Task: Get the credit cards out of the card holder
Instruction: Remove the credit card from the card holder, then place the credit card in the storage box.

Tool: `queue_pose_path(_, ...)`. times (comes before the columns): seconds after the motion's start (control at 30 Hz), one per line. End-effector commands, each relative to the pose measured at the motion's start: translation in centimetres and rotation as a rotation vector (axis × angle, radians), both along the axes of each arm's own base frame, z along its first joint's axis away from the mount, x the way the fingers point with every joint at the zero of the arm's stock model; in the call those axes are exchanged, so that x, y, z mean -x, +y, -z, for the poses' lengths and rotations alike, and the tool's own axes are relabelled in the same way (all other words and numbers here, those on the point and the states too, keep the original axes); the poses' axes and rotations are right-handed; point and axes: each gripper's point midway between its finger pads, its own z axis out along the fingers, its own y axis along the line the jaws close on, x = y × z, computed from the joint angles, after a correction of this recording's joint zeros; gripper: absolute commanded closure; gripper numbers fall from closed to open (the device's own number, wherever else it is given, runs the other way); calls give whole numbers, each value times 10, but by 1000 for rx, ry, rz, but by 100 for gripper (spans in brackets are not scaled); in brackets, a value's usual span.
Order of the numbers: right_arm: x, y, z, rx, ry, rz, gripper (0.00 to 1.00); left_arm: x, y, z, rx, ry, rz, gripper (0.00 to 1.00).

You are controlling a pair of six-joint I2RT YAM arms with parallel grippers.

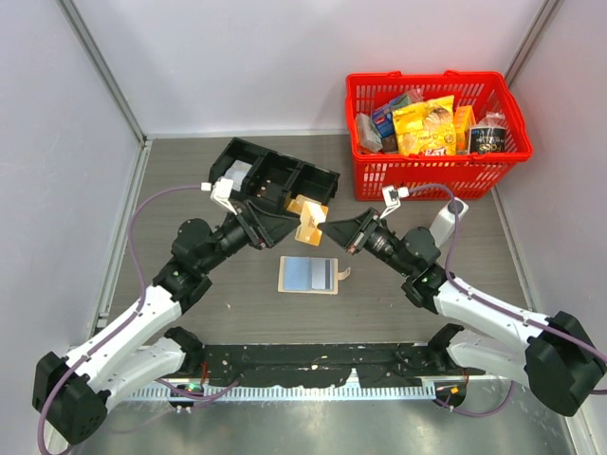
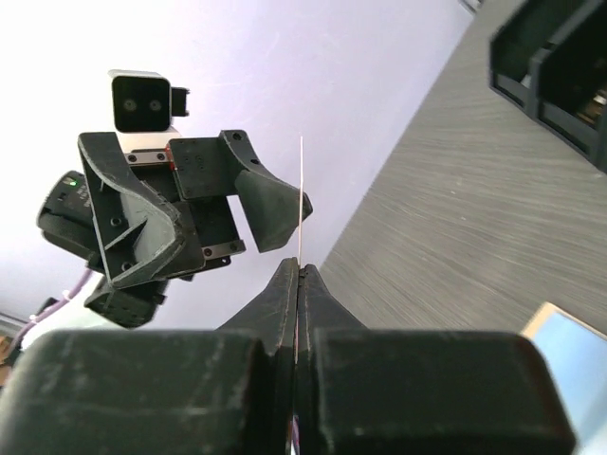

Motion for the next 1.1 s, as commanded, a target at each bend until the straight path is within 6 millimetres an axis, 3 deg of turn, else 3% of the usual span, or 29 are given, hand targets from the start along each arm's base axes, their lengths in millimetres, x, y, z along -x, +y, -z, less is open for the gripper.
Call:
queue_pose_path(0.0, 3, 2, -68, -157, -135, 5, 99, 13, -3, -59, 158, -185, 68, 26)
queue_pose_path(0.2, 8, 6, -92, -228, -170, -29, 99, 9, -5, -50, 190, -153, 67, 28)
queue_pose_path(0.37, 6, 5, -98, -244, -179, -17, 99, 9, -7, -51, 216, -151, 74, 34)
queue_pose_path(0.67, 4, 13, -96, -264, -171, -54, 99, 11, -13, -60, 258, -190, 118, 68)
queue_pose_path(0.73, 4, 14, -96, -260, -174, -54, 99, 12, -12, -62, 257, -200, 119, 82)
queue_pose_path(0.77, 4, 14, -94, -249, -174, -54, 98, 12, -12, -61, 249, -207, 115, 96)
queue_pose_path(0.83, 2, 14, -91, -222, -174, -42, 88, 10, -10, -60, 219, -220, 98, 100)
queue_pose_path(0.93, 0, 13, -89, -154, -206, -19, 65, 14, -11, -56, 97, -271, 115, 100)
queue_pose_path(1.07, 3, 6, -92, 27, -271, 16, 51, 22, -8, -50, -160, -373, 181, 100)
